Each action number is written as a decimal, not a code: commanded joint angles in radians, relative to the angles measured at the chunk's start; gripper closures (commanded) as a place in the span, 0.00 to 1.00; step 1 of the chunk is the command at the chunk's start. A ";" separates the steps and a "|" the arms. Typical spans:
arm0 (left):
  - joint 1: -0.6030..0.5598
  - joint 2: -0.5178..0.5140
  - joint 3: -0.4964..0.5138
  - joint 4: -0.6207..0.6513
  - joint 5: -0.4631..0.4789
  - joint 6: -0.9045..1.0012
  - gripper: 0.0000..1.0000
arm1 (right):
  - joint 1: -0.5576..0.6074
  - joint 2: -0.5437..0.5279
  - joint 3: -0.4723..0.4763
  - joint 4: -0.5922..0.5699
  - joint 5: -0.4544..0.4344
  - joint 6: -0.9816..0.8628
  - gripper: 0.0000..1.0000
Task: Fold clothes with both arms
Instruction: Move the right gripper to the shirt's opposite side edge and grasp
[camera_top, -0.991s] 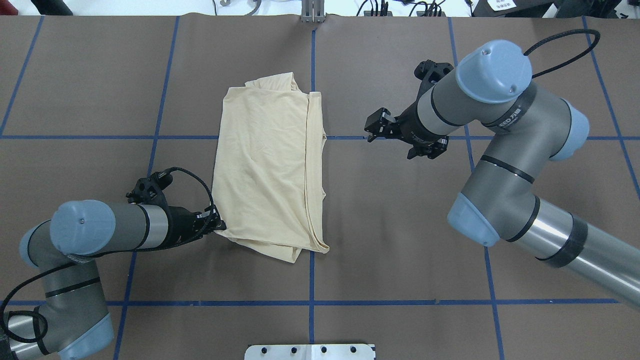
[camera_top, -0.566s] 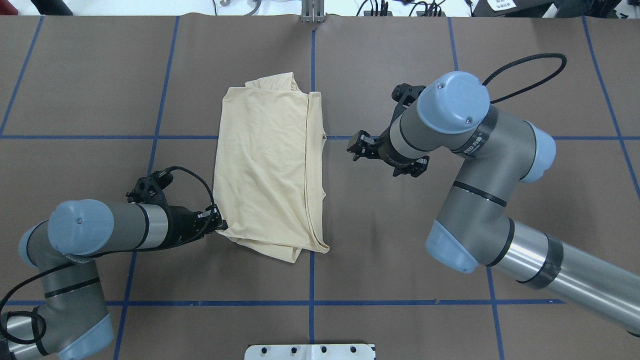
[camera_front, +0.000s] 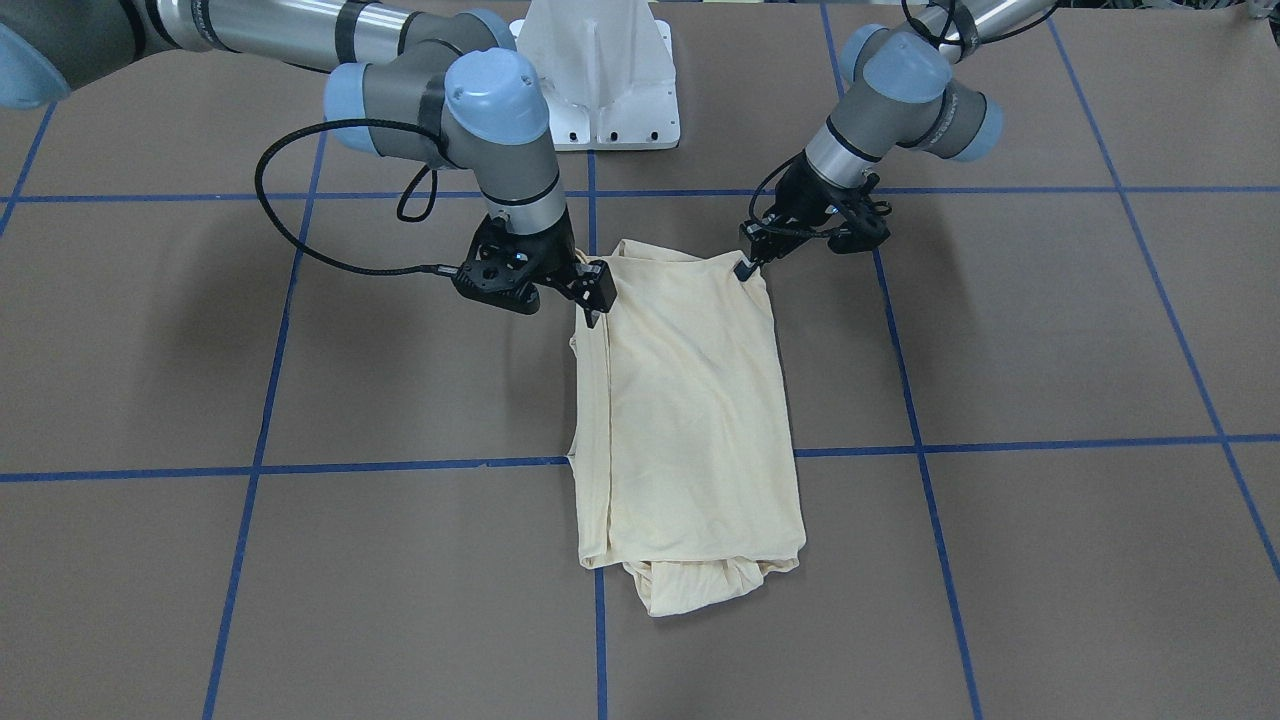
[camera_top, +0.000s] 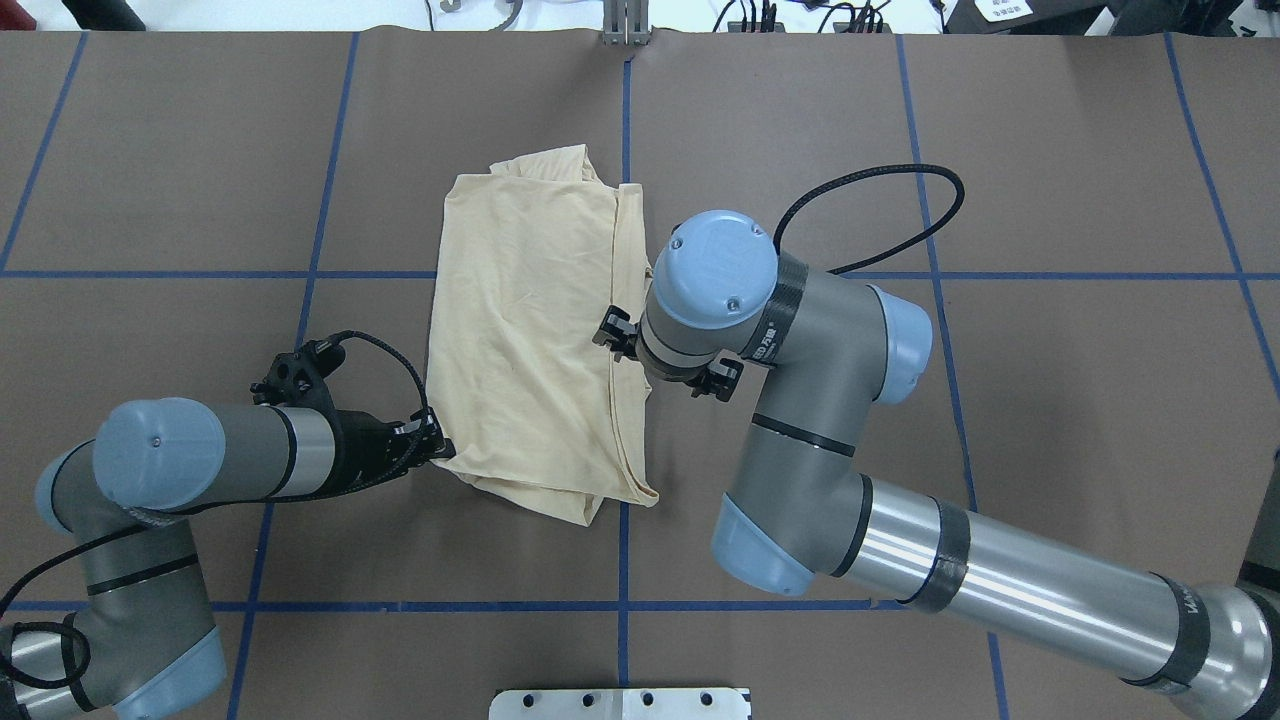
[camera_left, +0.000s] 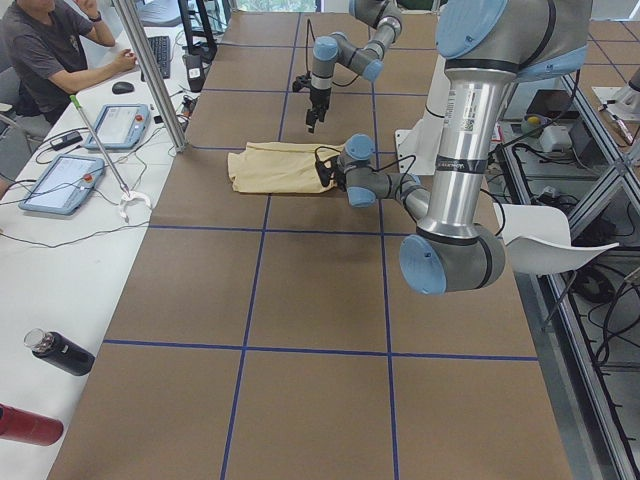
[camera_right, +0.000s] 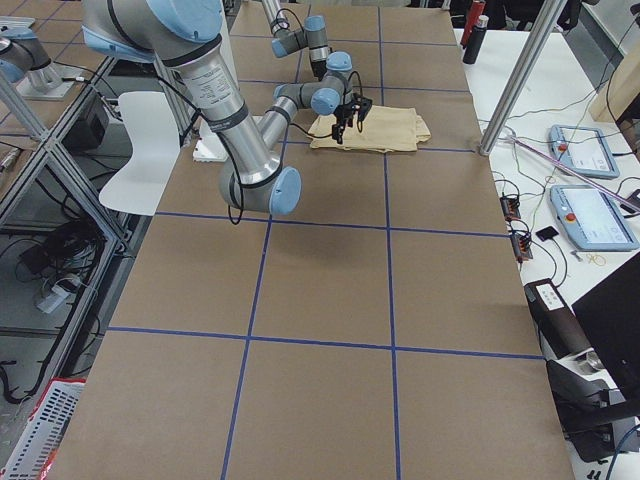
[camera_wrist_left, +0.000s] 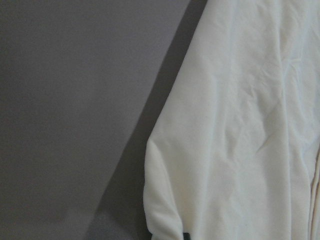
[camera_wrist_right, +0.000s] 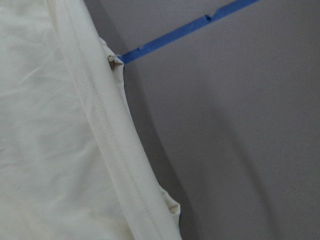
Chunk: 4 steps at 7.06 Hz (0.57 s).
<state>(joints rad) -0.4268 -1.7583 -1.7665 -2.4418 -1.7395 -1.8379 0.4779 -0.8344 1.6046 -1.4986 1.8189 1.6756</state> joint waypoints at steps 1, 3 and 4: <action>0.000 0.000 0.001 0.000 0.000 0.000 1.00 | -0.059 0.008 -0.011 -0.008 -0.007 0.038 0.00; 0.002 0.002 0.001 0.000 0.000 0.000 1.00 | -0.073 0.026 -0.057 -0.002 -0.007 0.026 0.00; 0.002 0.002 -0.001 0.000 0.000 -0.001 1.00 | -0.076 0.046 -0.090 0.000 -0.007 0.006 0.00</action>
<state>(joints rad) -0.4255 -1.7567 -1.7659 -2.4420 -1.7395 -1.8380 0.4091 -0.8067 1.5488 -1.5019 1.8117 1.6997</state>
